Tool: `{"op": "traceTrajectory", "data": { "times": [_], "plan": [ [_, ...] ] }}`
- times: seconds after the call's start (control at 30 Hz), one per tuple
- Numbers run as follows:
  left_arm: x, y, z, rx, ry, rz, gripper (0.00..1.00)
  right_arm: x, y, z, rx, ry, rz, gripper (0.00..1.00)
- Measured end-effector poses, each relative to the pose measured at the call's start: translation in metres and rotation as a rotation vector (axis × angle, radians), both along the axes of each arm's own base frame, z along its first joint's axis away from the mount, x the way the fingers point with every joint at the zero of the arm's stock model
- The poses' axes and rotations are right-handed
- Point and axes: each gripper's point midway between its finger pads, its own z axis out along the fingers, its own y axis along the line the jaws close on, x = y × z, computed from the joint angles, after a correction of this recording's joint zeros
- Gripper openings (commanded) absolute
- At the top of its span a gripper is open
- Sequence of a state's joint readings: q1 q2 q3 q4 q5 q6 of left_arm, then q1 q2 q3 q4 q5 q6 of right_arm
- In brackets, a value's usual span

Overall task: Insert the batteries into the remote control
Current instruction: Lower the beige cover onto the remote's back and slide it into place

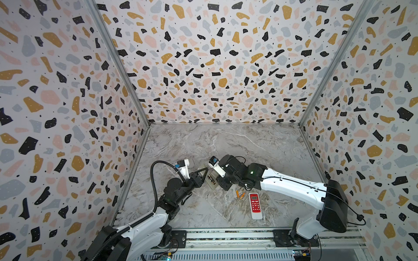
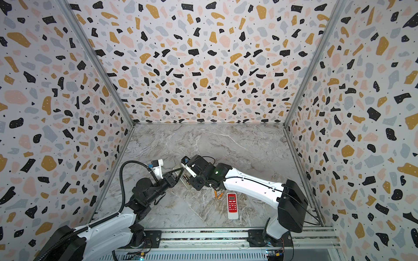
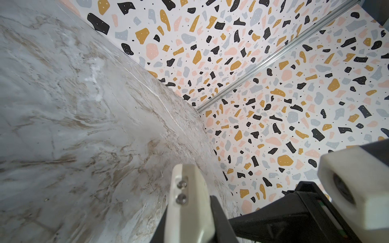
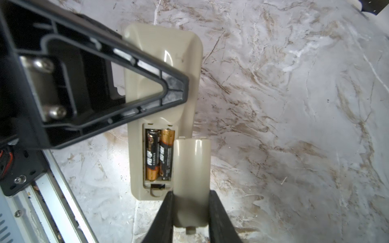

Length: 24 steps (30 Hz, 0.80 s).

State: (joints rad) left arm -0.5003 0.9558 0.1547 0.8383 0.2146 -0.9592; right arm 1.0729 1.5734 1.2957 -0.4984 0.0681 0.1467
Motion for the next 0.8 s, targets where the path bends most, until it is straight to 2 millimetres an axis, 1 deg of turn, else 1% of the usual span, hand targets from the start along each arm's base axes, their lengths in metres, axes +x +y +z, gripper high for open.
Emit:
{"op": "traceTrajectory", "data": {
  "times": [0.17,0.47,0.8],
  "plan": [
    [0.001,0.002,0.002,-0.002,-0.006,0.014,0.00,-0.005,0.003,-0.005,-0.005,0.030,0.008,0.08],
    [0.001,0.002,0.002,-0.002,-0.006,0.015,0.00,-0.010,0.014,0.001,0.022,0.046,0.030,0.08],
    [0.000,0.004,-0.005,0.007,0.010,0.022,0.00,-0.009,0.020,-0.007,0.011,0.065,0.035,0.08]
  ]
}}
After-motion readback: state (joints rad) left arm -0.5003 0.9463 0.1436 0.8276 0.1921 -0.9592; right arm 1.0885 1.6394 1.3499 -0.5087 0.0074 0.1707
